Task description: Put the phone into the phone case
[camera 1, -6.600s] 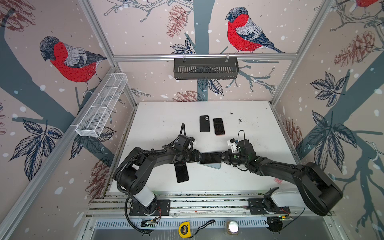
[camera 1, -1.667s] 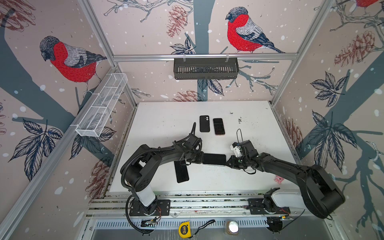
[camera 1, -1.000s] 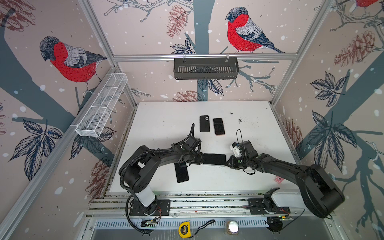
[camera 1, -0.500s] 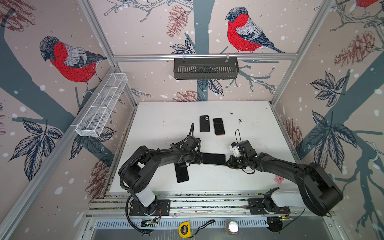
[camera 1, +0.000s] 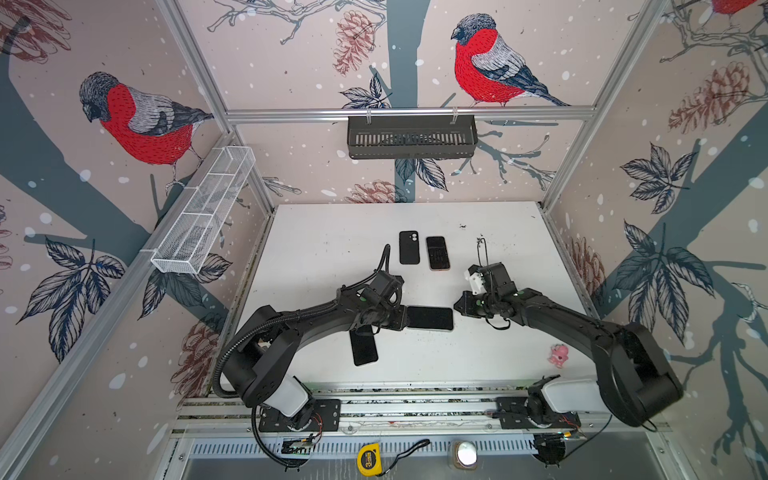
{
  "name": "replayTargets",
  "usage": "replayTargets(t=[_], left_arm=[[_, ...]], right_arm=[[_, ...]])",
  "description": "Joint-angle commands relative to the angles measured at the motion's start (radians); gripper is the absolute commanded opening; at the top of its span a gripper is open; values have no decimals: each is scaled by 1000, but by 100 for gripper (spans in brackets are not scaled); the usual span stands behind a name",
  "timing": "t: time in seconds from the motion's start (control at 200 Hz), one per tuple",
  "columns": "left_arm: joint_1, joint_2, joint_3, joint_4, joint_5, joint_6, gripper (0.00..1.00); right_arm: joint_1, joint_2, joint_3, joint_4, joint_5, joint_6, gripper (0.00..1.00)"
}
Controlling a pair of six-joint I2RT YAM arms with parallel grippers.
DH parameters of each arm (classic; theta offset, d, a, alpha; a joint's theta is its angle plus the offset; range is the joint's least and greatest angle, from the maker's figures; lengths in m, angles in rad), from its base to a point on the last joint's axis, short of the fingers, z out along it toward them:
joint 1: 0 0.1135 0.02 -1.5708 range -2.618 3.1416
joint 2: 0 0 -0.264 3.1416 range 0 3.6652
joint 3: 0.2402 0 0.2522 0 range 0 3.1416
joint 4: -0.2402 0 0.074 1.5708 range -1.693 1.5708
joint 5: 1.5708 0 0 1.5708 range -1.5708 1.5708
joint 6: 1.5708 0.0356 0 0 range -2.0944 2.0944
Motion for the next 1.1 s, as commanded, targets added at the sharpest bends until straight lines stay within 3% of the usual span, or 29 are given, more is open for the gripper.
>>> replayTargets(t=[0.0, 0.18, 0.335, 0.68, 1.096], left_arm=[[-34, 27, -2, -31, -15, 8, 23], [-75, 53, -24, 4, -33, -12, 23], [-72, 85, -31, 13, -52, -4, 23], [77, 136, -9, 47, -5, 59, 23], [114, 93, 47, -44, -41, 104, 24]], right_arm=[[-6, 59, 30, 27, -8, -24, 13], [-12, 158, 25, 88, -50, -17, 13], [6, 161, -12, 114, -71, -5, 12], [98, 26, -145, 165, -82, 92, 12], [80, 2, -92, 78, -23, 27, 18]])
